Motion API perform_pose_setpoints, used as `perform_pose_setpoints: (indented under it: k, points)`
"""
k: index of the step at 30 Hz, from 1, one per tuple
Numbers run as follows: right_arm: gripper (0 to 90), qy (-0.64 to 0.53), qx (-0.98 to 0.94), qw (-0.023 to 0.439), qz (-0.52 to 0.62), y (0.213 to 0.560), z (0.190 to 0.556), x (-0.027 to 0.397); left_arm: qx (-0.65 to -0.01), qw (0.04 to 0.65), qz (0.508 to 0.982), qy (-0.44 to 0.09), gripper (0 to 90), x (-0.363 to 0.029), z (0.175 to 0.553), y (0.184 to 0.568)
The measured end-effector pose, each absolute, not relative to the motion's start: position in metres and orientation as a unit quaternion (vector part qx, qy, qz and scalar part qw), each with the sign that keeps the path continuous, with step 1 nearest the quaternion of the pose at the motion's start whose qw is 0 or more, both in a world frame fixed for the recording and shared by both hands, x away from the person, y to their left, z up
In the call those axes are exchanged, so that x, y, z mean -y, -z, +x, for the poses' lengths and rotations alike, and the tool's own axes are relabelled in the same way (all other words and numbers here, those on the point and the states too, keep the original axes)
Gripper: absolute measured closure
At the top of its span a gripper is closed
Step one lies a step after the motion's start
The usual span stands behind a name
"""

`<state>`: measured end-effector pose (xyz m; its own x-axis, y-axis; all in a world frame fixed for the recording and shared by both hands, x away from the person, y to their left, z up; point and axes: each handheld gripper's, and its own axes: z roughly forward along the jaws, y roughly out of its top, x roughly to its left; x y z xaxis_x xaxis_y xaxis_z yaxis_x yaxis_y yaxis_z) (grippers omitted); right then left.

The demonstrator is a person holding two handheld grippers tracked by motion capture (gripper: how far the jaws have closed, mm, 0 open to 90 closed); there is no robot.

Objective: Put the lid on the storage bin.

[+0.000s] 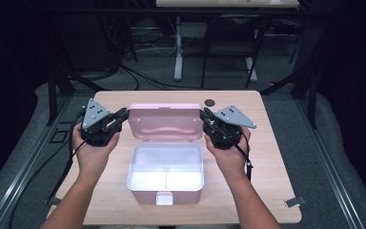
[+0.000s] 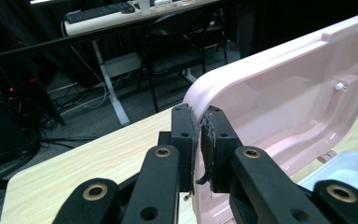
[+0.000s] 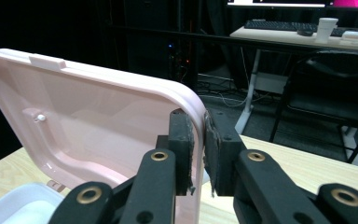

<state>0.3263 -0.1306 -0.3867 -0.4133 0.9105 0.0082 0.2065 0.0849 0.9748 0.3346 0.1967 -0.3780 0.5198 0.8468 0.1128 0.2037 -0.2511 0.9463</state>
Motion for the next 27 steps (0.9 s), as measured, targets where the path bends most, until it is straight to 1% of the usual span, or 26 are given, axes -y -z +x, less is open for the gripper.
perform_pose_setpoints:
  k: [4,11,20,27]
  points:
    - [80.5,-0.528,-0.658,0.336,0.418,0.387,0.322,0.131,-0.362,0.507,0.718,-0.311,83.0,-0.202,0.333,0.38]
    - [78.9,-0.532,-0.657,0.341,0.411,0.388,0.312,0.129,-0.356,0.512,0.718,-0.31,81.8,-0.203,0.323,0.381]
    - [77.1,-0.53,-0.663,0.338,0.407,0.389,0.302,0.13,-0.35,0.511,0.721,-0.31,79.8,-0.203,0.314,0.381]
    - [76.5,-0.532,-0.664,0.338,0.402,0.391,0.295,0.13,-0.342,0.503,0.729,-0.313,79.1,-0.204,0.305,0.381]
